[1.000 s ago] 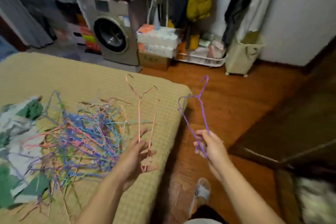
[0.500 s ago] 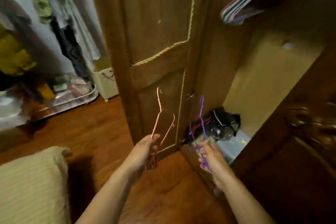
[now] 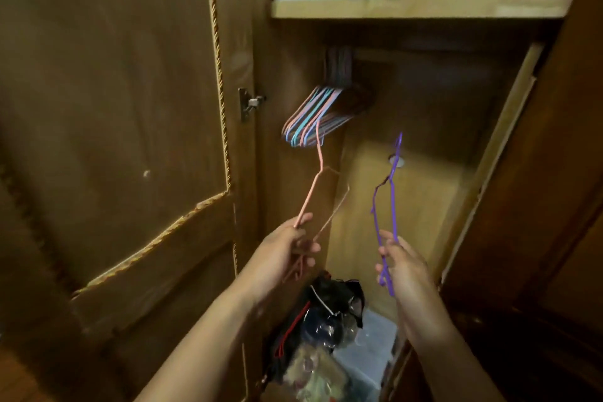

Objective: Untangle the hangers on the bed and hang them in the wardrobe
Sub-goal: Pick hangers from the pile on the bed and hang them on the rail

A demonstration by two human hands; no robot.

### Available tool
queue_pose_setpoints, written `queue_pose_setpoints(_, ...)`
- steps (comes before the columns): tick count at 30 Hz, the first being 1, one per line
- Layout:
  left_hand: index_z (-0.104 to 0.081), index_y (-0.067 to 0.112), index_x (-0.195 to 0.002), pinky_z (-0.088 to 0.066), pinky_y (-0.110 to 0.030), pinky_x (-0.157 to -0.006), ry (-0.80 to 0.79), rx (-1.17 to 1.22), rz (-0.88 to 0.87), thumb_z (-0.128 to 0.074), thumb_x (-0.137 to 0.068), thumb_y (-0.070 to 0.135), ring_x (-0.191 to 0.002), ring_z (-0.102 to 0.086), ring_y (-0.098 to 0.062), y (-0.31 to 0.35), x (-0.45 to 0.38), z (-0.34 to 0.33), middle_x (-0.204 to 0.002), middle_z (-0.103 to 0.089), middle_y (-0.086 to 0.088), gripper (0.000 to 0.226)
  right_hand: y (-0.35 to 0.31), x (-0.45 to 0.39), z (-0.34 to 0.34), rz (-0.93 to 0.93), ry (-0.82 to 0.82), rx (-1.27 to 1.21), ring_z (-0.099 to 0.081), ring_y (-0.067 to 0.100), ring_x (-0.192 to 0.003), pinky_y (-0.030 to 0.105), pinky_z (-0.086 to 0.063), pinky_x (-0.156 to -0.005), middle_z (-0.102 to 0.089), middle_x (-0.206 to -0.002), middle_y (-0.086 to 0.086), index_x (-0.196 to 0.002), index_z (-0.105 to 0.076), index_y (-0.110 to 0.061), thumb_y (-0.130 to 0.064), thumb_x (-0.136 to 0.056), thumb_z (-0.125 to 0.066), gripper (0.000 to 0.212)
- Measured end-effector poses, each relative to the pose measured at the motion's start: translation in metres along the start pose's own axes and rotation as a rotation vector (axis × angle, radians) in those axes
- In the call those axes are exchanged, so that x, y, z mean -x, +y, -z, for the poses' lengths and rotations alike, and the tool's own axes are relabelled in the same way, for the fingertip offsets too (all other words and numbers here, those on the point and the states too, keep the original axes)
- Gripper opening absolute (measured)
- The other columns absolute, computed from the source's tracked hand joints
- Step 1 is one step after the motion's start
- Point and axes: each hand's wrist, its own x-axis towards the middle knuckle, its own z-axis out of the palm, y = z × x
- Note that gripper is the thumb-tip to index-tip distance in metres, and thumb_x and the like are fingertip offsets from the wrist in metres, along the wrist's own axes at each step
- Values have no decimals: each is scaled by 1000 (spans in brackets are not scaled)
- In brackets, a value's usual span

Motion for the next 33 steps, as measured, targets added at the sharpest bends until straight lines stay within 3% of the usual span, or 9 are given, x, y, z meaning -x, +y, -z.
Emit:
queue_pose_setpoints(4, -56, 38, -124, -47, -32, -71, -99, 22, -65, -36, -107, 35, -83, -59, -22, 20, -51, 8, -92, -66, -8, 27, -12, -46, -35, 79, 125, -38, -51, 10, -79, 22, -40, -68, -54, -92, -11, -115, -65, -29, -22, -104, -44, 25)
queue_pose_setpoints(7, -56, 34, -123, -43, -29, -61, -122, 51, -66, -38, -107, 32, -79, -54, -25, 49, -101, 6, -89, -62, -11, 24, -23, -88, -57, 136, 246, 12, -53, 13, -86, 27, -42, -79, -56, -88, -13, -119, -68, -19, -22, -103, -46, 27)
queue_pose_setpoints(13, -52, 31, -134, -36, -21, -49, -131, -92, -257, -36, -106, 31, -61, -50, -13, 128, -196, -16, -81, -62, -7, 31, -63, -140, -64, 217, 317, 35, -52, 11, -92, 31, -40, -83, -58, -98, -12, -106, -70, -34, -34, -97, -47, 24)
queue_pose_setpoints(16, -53, 29, -132, -37, -23, -51, -130, -172, -295, -37, -106, 33, -60, -52, -15, 160, -233, -27, -82, -63, -9, 31, -69, -155, -62, 225, 352, 35, -51, 10, -87, 27, -39, -77, -59, -90, -14, -111, -70, -28, -42, -88, -47, 35)
queue_pose_setpoints(19, -55, 31, -126, -37, -25, -56, -145, -213, -257, -36, -105, 37, -60, -54, -18, 173, -260, -35, -79, -64, -7, 29, -65, -163, -59, 211, 363, 44, -52, 11, -88, 26, -38, -75, -59, -89, -13, -108, -69, -29, -37, -98, -47, 26)
queue_pose_setpoints(24, -57, 22, -120, -43, -29, -59, -102, -270, -134, -29, -105, 35, -70, -57, -24, 162, -282, -35, -87, -64, -9, 34, -64, -172, -58, 149, 340, 77, -50, 8, -84, 24, -36, -71, -57, -95, -13, -118, -66, -30, -34, -102, -42, 29)
queue_pose_setpoints(26, -54, 13, -126, -48, -35, -82, -17, -439, -225, -29, -107, 31, -99, -61, -32, 155, -285, -31, -115, -64, -15, 36, -65, -173, -61, 139, 319, 83, -50, 10, -88, 26, -38, -74, -58, -98, -10, -121, -64, -30, -34, -103, -42, 29)
queue_pose_setpoints(28, -50, 6, -130, -39, -33, -99, 54, -554, -305, -31, -108, 28, -124, -52, -35, 150, -286, -26, -136, -55, -17, 37, -66, -174, -65, 155, 299, 89, -51, 11, -90, 31, -39, -78, -59, -98, -9, -124, -63, -29, -36, -102, -42, 31)
queue_pose_setpoints(33, -36, 11, -149, -32, -32, -110, -40, -632, -307, -31, -108, 32, -140, -39, -32, 154, -267, -14, -153, -41, -14, 46, -74, -178, -76, 202, 279, 120, -54, 10, -87, 34, -41, -85, -60, -94, -9, -121, -65, -30, -33, -104, -43, 28)
